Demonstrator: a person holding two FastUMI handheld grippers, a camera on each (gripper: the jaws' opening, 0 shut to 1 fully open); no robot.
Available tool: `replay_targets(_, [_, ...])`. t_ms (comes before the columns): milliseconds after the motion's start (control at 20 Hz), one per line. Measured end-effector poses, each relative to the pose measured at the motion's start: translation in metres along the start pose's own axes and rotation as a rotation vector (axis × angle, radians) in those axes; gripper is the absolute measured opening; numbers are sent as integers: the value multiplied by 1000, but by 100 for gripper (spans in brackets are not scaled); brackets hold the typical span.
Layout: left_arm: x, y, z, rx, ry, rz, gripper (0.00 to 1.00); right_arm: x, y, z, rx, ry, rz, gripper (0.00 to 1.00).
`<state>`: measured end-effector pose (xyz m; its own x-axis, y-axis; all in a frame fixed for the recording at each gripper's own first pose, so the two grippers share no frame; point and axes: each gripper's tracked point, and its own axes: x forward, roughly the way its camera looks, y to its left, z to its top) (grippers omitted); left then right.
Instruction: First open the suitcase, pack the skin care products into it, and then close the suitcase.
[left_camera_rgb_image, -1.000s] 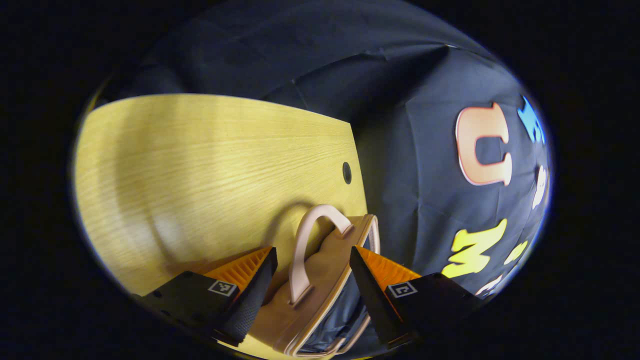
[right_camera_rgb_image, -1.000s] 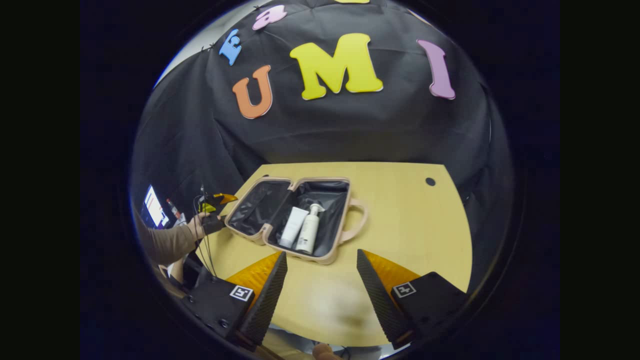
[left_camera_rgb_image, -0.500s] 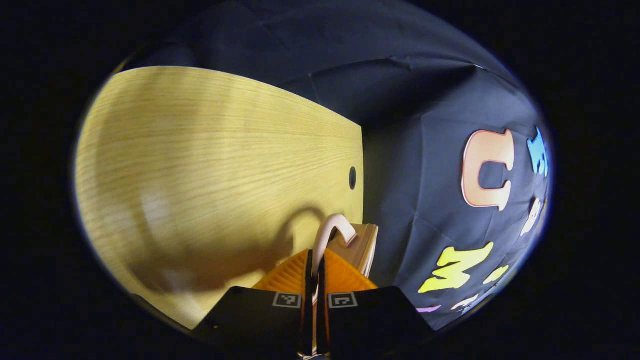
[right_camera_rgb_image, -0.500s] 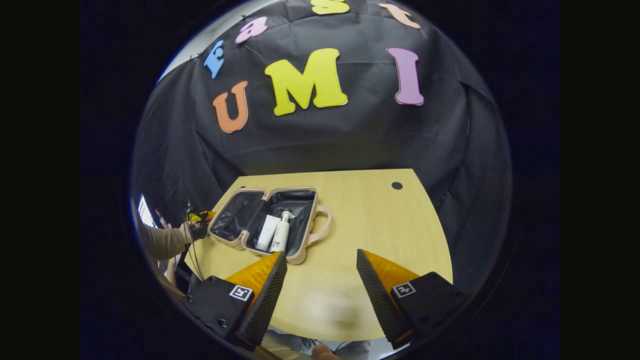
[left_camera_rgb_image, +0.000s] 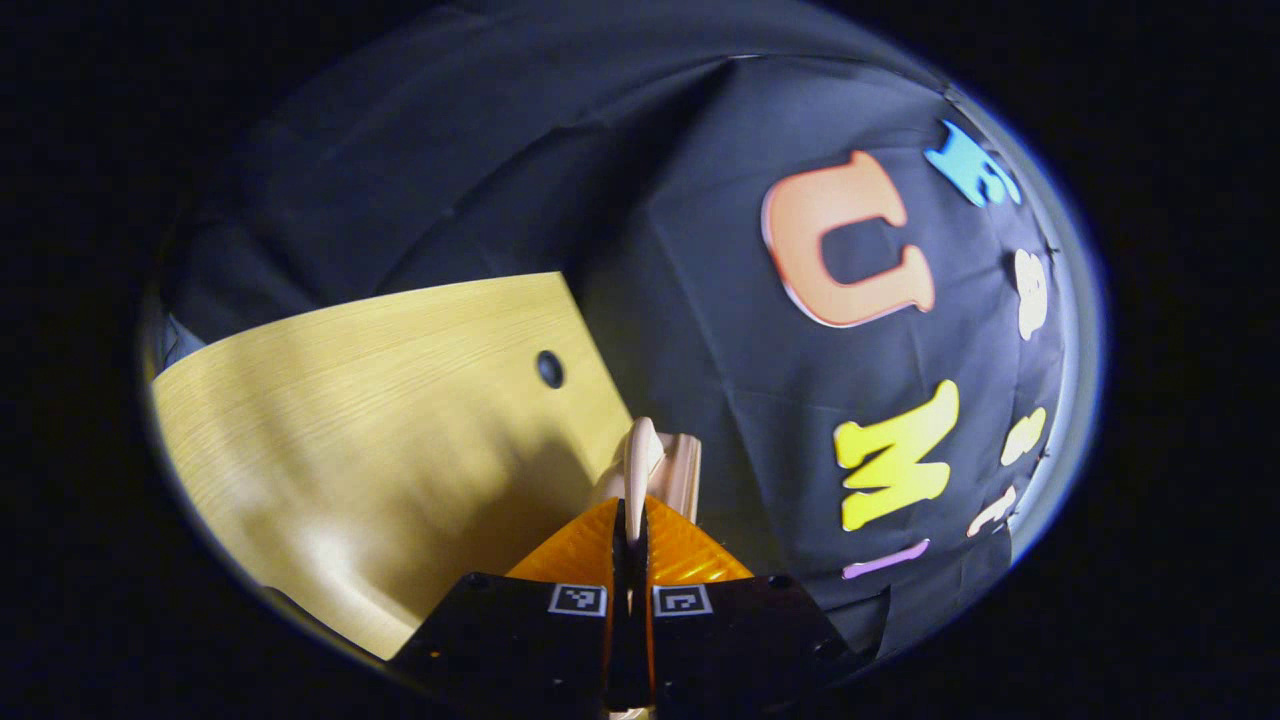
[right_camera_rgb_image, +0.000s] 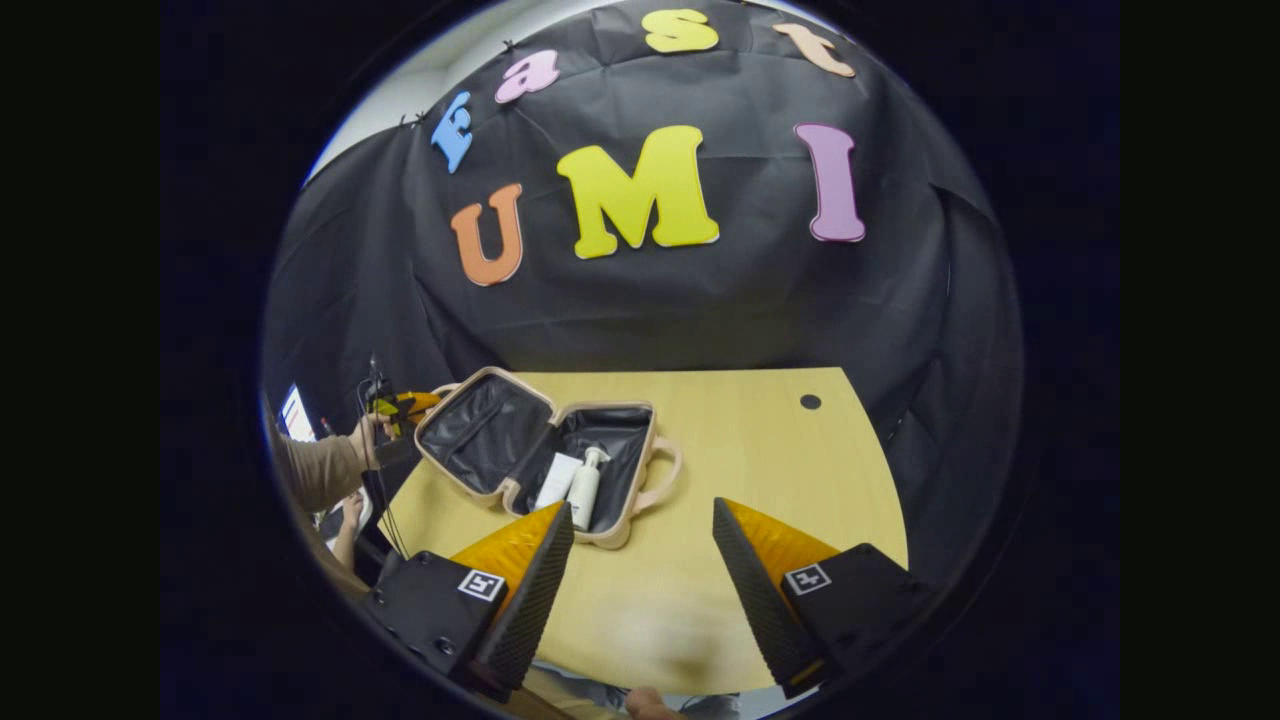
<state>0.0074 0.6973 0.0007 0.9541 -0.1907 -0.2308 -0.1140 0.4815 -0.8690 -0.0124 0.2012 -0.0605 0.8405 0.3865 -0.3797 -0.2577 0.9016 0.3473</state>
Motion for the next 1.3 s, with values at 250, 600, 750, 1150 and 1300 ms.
replay_targets(250, [-7,-107,-37,152,1,-119,3,1,-15,14,-15,-40,18,83])
replay_targets(600, [-13,-189,-134,316,74,-205,3,-8,-58,15,-3,-56,24,80])
replay_targets(750, [-8,-203,-175,305,104,-227,3,-17,-76,12,16,-51,33,80])
replay_targets(1150, [4,-211,-263,426,173,-206,3,-36,-110,-5,0,-48,36,82])
replay_targets(1300, [12,-203,-291,497,213,-157,4,-43,-124,-7,7,-45,33,80])
